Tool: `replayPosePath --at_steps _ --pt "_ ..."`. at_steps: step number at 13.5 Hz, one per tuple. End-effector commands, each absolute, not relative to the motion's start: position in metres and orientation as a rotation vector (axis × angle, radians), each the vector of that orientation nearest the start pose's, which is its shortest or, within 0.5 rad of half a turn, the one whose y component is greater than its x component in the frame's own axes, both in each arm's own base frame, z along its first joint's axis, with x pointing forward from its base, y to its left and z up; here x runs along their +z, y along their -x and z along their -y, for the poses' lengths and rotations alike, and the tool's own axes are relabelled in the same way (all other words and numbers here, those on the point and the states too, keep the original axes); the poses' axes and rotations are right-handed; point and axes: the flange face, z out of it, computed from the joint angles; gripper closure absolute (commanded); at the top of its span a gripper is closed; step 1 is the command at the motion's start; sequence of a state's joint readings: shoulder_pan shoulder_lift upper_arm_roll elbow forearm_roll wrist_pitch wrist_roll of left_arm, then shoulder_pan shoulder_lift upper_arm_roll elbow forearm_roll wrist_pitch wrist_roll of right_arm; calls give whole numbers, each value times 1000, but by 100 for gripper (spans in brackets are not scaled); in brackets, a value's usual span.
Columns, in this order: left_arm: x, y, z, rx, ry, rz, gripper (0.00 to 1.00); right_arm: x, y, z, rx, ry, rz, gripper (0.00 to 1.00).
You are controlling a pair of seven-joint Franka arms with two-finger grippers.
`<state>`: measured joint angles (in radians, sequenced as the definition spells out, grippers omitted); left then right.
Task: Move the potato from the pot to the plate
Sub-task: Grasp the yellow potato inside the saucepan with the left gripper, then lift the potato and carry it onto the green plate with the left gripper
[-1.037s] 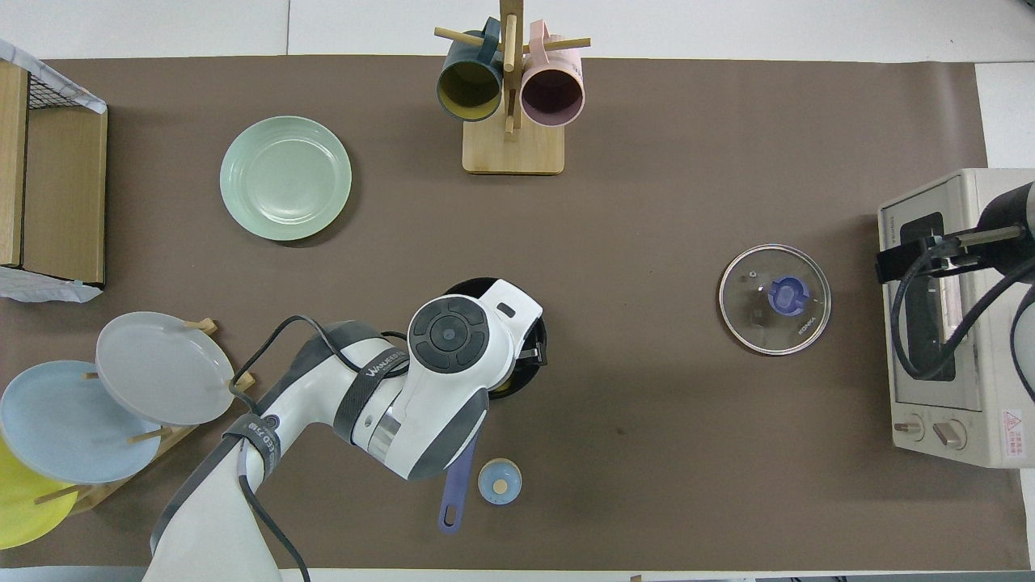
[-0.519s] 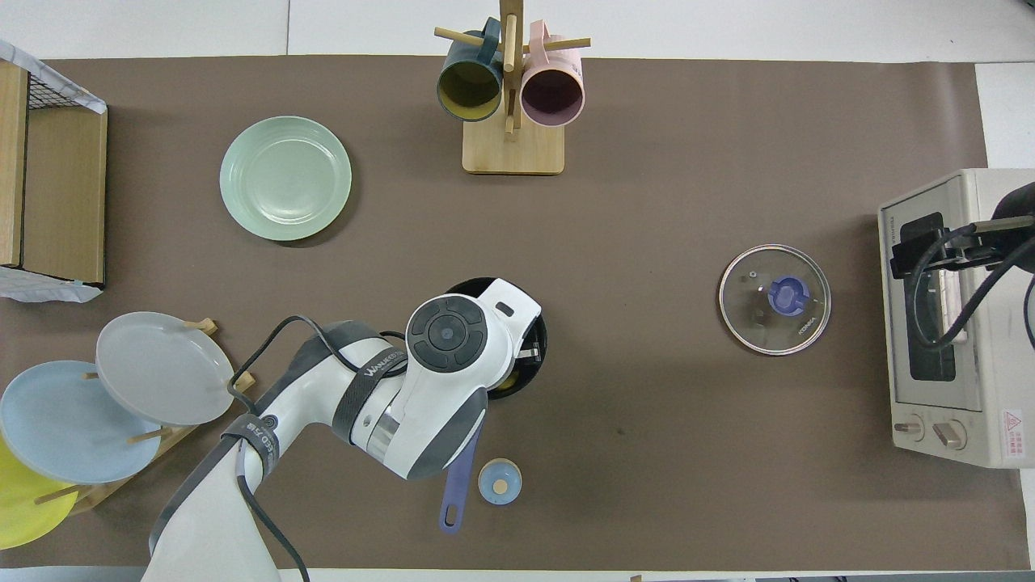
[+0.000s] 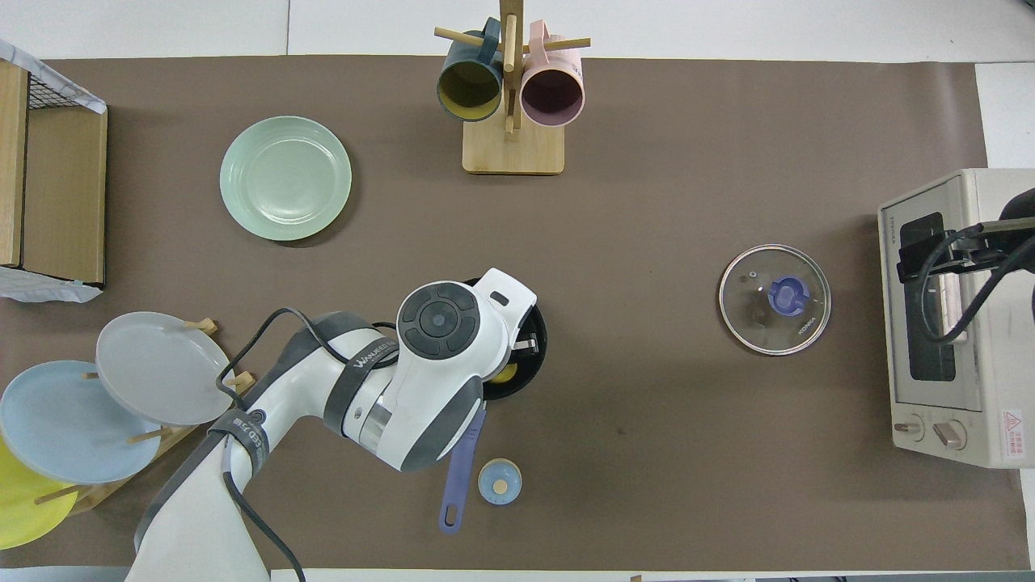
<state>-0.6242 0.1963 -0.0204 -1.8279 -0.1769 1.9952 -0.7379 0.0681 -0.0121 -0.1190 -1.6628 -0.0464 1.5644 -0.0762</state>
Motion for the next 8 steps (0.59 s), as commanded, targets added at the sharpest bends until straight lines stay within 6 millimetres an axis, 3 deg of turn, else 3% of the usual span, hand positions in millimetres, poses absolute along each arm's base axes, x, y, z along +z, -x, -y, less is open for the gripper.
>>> replayPosePath --at_steps 1,2,5,6,8 --pt "480 -536 322 250 3255 352 100 589 -547 43 142 3135 -19 0" --pt "490 -558 301 278 3260 369 100 589 -547 45 142 3135 -24 0" --pt "508 -621 212 238 3291 292 100 589 -547 47 142 3136 -29 0" --pt "504 -635 180 207 3305 245 100 589 -547 47 142 3136 -29 0" --pt "485 -662 134 129 3328 151 100 589 -547 44 142 3136 -21 0"
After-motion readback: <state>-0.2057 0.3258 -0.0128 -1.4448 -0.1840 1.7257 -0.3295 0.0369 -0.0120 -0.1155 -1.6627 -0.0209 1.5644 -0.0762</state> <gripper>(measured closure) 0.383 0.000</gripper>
